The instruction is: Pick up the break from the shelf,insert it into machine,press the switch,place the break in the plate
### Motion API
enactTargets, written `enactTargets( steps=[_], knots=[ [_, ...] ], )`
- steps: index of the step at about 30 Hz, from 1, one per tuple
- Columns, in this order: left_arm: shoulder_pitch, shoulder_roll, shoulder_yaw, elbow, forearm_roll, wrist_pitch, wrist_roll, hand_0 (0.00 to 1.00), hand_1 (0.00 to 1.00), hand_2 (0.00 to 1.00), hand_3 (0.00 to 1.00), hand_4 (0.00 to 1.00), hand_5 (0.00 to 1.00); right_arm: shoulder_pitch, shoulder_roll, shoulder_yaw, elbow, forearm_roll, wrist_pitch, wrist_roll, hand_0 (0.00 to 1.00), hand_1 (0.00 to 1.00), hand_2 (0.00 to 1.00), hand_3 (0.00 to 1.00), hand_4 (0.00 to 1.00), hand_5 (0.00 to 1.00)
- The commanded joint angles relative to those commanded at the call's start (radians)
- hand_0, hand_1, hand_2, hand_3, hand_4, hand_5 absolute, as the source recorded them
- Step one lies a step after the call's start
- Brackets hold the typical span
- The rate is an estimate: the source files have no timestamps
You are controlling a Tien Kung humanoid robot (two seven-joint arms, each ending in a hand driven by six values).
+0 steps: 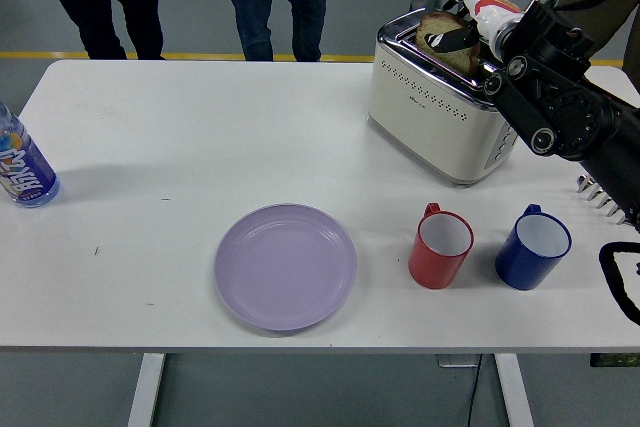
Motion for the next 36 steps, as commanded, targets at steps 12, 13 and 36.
enactTargets(
  steps=[12,13,36],
  knots=[
    [-0.001,0.000,0.001,0.000,-0.003,0.002,-0.001,0.631,0.495,0.491,0.539,0.335,0.799,0.009,0.008,-0.037,-0.001,-0.017,-0.010,-0.005,0.412,0.466,0.600,0.711,0.739,0.317],
    [-0.001,0.000,0.001,0.000,-0.002,0.002,0.000,0.631,0.495,0.491,0.539,0.335,0.799,0.009,0.009,-0.039,0.000,-0.020,-0.008,-0.006,0.412,0.466,0.600,0.711,0.739,0.317],
    [-0.003,0.000,0.005,0.000,-0.009,0.004,-0.002,0.631,0.495,0.490,0.539,0.335,0.798,0.019,0.020,-0.094,-0.007,-0.059,-0.023,-0.024,0.210,0.316,0.500,0.596,0.684,0.248]
  ],
)
